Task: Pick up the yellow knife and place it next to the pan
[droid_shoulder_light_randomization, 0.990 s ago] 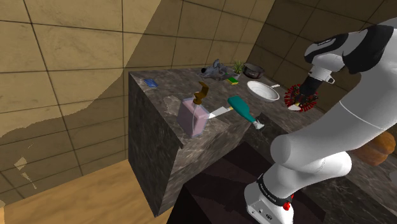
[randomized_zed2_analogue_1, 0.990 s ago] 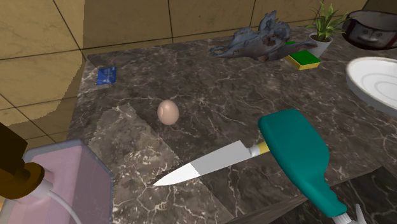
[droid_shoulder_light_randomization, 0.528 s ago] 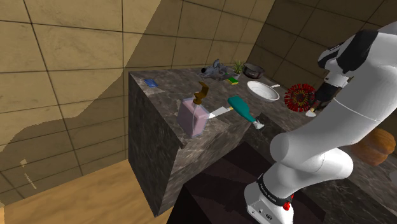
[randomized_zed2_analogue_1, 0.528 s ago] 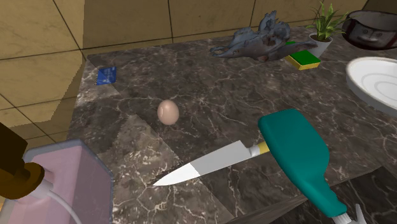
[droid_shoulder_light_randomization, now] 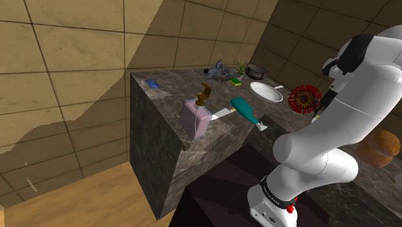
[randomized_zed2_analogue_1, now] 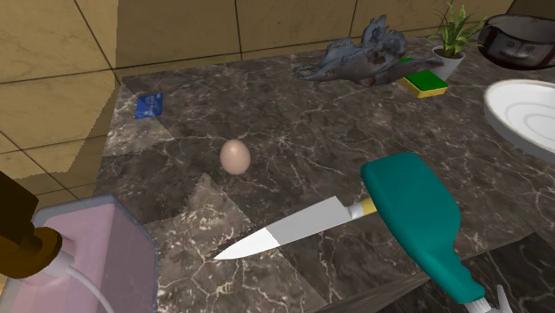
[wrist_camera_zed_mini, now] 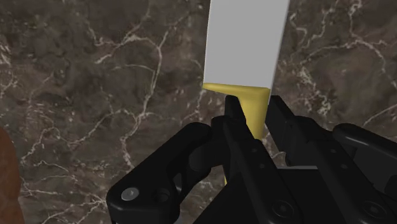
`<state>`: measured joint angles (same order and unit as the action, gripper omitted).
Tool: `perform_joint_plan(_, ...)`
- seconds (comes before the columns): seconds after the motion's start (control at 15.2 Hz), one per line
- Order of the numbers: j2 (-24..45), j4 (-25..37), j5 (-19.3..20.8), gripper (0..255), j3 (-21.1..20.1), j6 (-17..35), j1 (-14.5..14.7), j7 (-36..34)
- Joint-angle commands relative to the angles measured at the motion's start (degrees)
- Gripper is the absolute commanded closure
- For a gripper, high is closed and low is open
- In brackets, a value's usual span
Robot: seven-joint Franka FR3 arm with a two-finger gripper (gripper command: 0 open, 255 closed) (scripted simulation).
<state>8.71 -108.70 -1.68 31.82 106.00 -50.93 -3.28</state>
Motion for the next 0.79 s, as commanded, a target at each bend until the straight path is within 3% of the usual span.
perform_joint_plan(0.0, 0.58, -1.07, -0.33, 255, -0.08, 1.58, -0.04, 0.13)
perform_joint_plan(0.73, 4.52, -5.42, -2.61, 255, -0.60, 9.30, -0.64, 1.44)
